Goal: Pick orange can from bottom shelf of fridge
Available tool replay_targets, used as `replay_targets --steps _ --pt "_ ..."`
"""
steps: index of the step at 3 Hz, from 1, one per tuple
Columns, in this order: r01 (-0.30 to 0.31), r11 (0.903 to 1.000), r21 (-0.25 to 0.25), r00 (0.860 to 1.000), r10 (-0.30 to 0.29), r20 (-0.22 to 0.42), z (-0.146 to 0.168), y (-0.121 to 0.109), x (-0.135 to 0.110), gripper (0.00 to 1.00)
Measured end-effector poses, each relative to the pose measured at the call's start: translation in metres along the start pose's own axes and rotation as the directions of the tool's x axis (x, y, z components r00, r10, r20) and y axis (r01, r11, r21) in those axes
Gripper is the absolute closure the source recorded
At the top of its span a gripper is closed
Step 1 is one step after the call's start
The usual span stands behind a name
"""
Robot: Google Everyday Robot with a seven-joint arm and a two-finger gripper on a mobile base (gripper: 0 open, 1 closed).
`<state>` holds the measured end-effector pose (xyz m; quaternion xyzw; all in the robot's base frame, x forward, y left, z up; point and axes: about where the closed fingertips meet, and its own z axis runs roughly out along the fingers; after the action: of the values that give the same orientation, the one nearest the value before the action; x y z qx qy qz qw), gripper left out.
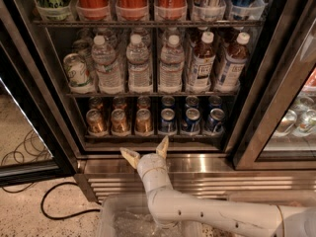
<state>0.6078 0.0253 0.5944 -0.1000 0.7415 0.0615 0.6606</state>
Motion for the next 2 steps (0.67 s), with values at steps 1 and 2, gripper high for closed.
replay_targets --steps 1,2 --pt "-0.012 0.9999 -0.012 1.0 0.012 0.025 0.0037 0.0058 -0.0053 0.0" --pt "-0.013 0.9996 -0.025 0.998 0.014 0.063 0.0087 0.0109 -0.0123 0.19"
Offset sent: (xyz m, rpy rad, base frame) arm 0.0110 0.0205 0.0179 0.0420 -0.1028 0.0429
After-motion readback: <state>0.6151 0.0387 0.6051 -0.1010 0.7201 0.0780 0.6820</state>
